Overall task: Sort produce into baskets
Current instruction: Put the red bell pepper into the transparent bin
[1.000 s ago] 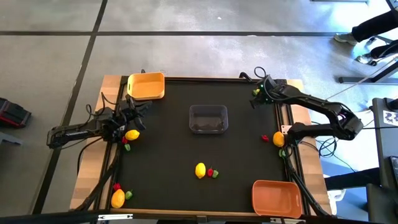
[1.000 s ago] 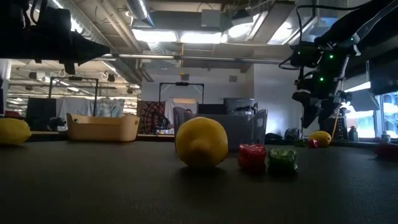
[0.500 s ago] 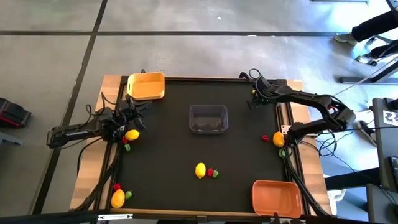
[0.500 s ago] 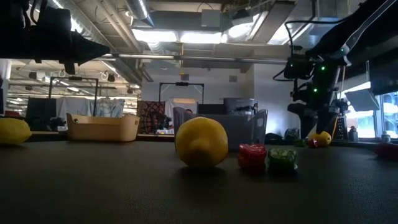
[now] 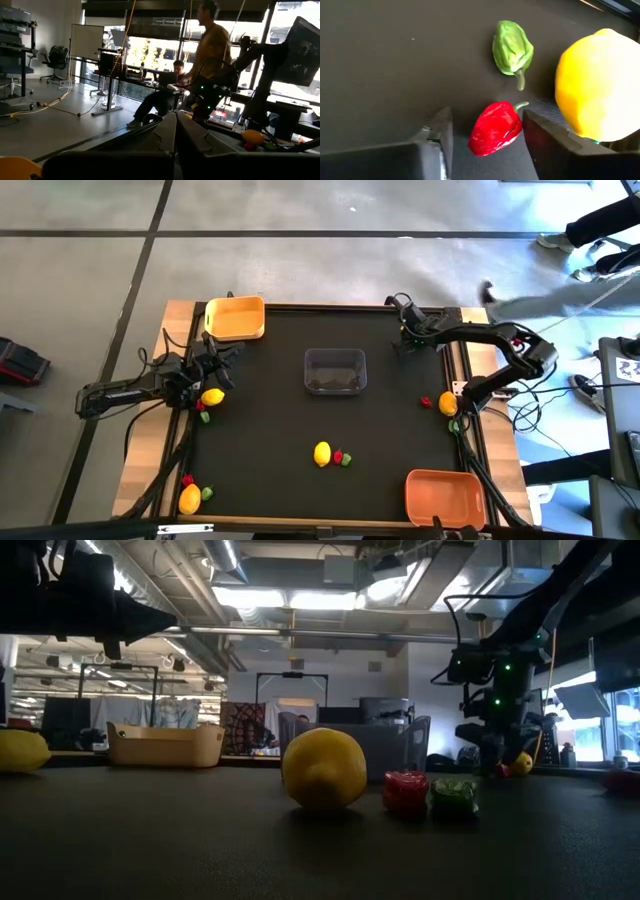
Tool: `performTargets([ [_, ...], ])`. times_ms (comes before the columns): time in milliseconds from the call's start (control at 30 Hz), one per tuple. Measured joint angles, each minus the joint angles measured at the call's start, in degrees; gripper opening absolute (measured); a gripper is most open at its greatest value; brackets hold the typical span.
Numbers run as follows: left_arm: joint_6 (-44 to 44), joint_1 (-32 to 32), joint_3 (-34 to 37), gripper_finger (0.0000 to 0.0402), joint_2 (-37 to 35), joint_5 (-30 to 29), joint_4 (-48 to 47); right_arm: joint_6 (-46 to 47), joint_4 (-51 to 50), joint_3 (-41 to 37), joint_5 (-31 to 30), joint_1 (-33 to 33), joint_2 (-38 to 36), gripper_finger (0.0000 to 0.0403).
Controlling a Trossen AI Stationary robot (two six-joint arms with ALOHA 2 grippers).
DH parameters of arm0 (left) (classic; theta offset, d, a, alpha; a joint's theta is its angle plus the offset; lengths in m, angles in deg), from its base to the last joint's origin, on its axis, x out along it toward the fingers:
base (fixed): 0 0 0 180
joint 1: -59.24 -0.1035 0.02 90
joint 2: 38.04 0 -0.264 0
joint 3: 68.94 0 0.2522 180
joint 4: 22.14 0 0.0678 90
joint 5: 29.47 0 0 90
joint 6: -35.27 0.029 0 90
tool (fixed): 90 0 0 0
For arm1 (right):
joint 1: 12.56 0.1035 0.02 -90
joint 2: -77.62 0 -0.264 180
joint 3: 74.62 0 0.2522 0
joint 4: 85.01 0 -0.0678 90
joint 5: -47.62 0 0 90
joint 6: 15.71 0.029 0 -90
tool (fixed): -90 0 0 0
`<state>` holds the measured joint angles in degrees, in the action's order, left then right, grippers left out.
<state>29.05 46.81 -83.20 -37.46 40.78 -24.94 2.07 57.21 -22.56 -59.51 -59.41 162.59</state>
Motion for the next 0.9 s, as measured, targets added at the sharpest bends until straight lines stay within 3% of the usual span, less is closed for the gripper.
performTargets([
  [433, 0.0, 0.0, 0.0, 0.0005, 0.0, 0.0, 0.0, -1.3, 0.3, 0.0, 0.3, 0.0, 0.3, 0.0071],
  [900, 0.0, 0.0, 0.0, 0.0005, 0.0, 0.0, 0.0, -2.0, 0.3, -0.3, 5.0, 2.4, -6.8, 0.0060],
])
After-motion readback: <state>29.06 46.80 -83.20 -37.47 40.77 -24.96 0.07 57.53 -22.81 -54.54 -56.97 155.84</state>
